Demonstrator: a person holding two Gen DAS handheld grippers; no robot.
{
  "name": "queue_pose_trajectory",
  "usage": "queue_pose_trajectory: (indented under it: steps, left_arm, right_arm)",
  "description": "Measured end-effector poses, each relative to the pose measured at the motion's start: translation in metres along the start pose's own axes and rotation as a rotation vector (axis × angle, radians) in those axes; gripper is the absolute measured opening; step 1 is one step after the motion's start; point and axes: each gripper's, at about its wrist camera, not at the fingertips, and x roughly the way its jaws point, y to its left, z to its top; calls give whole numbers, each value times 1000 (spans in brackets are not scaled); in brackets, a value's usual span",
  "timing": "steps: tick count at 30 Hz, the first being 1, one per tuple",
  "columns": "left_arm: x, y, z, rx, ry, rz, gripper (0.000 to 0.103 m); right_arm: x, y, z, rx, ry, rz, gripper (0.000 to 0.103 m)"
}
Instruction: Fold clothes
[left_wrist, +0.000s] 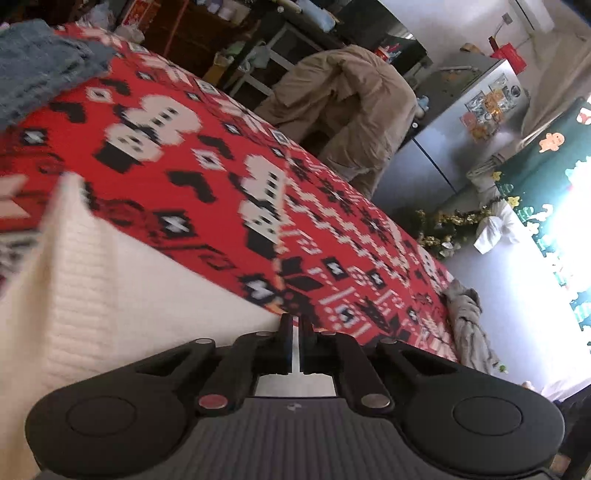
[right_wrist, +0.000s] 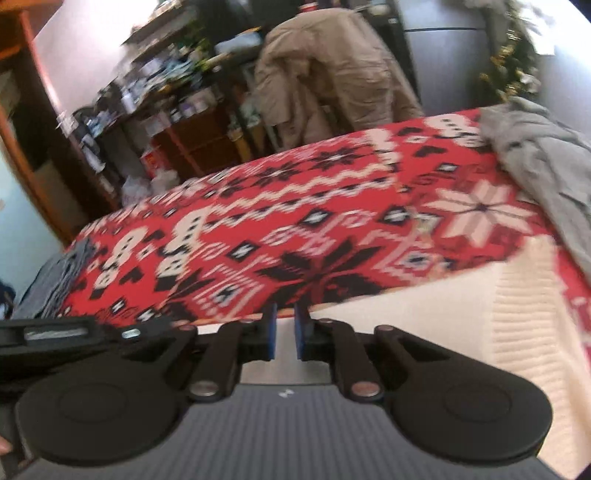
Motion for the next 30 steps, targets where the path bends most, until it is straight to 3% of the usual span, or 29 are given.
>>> queue_pose_trajectory:
  steps: [4,8,12,14,17,23,27,28,30]
  left_arm:
    - [-14,13,6,31,-20,14,5]
    - [-29,28,13,45,-72,78,5]
    - [-38,47,23,12,-85,69,3]
    - [-43,48,27,38,-109,134,4]
    - [-48,59,33,22,-104,124,4]
    - [-55,58,37,118,-112,193,4]
    - [-65,58,41,127,-138,225,4]
    - [-67,57,42,134,-148,237,5]
    - [-73,52,42,161,-174,285,23]
  right_arm:
    - [-10,-29,6,39,-23,-53,9]
    - [-17,-57,13,63,-44,-100,9]
    - [-22,-80,19,93,-61,-133,1]
    - [-24,-87,21,97,-67,-155,1]
    - [-24,-96,23,108,-73,-160,1]
    - [-27,-100,24,66,-85,-177,1]
    - [-39,-103,27,53,-102,-217,2]
    - [-43,-104,28,46,-109,-234,6]
    - [-50,-107,29,38,-123,-271,19]
